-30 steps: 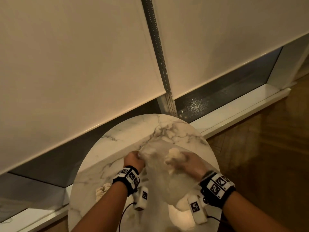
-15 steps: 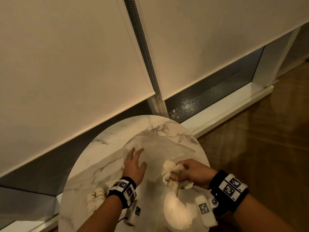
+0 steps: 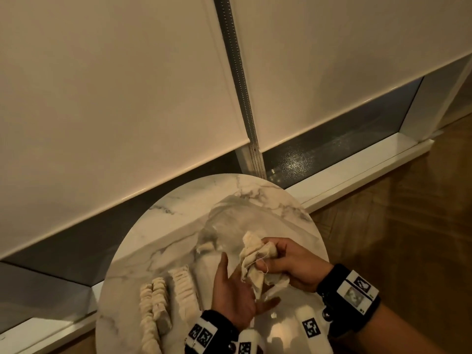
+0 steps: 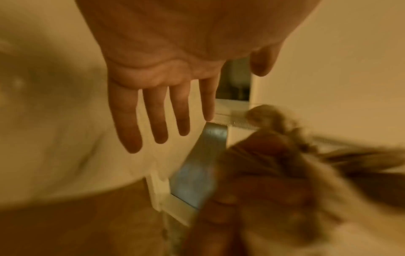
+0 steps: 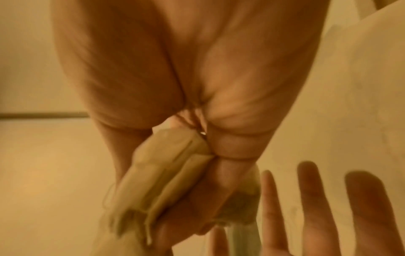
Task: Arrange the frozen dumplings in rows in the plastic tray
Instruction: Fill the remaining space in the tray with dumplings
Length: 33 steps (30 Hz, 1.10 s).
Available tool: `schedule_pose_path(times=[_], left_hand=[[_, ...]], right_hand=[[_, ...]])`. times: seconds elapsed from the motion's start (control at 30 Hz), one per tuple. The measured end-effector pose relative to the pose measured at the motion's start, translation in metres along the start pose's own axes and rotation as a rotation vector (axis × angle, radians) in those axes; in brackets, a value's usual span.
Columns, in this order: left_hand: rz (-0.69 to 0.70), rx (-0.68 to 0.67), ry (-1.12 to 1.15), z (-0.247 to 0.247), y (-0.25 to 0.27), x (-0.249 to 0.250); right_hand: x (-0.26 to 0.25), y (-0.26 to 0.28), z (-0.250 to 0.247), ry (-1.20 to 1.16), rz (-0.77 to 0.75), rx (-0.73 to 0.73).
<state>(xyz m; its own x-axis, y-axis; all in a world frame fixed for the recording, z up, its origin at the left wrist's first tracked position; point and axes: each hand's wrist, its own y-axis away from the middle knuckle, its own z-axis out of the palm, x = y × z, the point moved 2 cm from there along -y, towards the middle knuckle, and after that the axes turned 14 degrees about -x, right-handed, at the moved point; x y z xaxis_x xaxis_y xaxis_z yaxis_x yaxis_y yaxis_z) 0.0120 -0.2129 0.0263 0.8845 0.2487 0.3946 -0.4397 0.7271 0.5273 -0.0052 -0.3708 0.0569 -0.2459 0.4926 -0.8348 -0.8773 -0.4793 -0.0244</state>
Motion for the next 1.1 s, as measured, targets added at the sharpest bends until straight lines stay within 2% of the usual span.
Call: schedule_pose_path(times=[0.03, 0.1, 0.17, 0.3, 0.43, 0.53, 0.73, 0.9, 1.0, 1.1], left_hand=[[-0.016, -0.054, 0.082, 0.005, 0.006, -0.001], [-0.025, -0.079, 0.170, 0.011, 0.016, -0.001], [-0.011, -0.015, 0.209, 0.016, 0.025, 0.001], [0.121, 0.110, 0.228, 0.005, 0.036, 0.004], [0.230, 0.105, 0.278, -0.017, 0.044, 0.003], [0.252, 0.086, 0.299, -0.028, 0.050, 0.005], [0.246, 0.002, 0.313, -0.036, 0.059, 0.011], [0.221, 0.000, 0.216, -0.044, 0.066, 0.011], [0.223, 0.054, 0.164, -0.052, 0.072, 0.012], [0.247, 0.040, 0.223, -0.063, 0.078, 0.015]], right_hand=[[0.002, -0.004, 0.005, 0.110, 0.009, 0.013], [0.007, -0.012, 0.016, 0.315, 0.037, 0.036], [0.013, -0.018, 0.024, 0.462, 0.063, 0.033], [0.027, -0.031, 0.037, 0.606, 0.135, -0.008], [0.040, -0.040, 0.042, 1.029, 0.146, -0.012], [0.045, -0.043, 0.048, 1.207, 0.156, -0.077], [0.060, -0.047, 0.056, 1.311, 0.181, -0.064], [0.068, -0.052, 0.061, 1.400, 0.258, -0.044], [0.070, -0.056, 0.066, 1.309, 0.255, -0.076], [0.069, -0.061, 0.073, 1.162, 0.197, -0.078]])
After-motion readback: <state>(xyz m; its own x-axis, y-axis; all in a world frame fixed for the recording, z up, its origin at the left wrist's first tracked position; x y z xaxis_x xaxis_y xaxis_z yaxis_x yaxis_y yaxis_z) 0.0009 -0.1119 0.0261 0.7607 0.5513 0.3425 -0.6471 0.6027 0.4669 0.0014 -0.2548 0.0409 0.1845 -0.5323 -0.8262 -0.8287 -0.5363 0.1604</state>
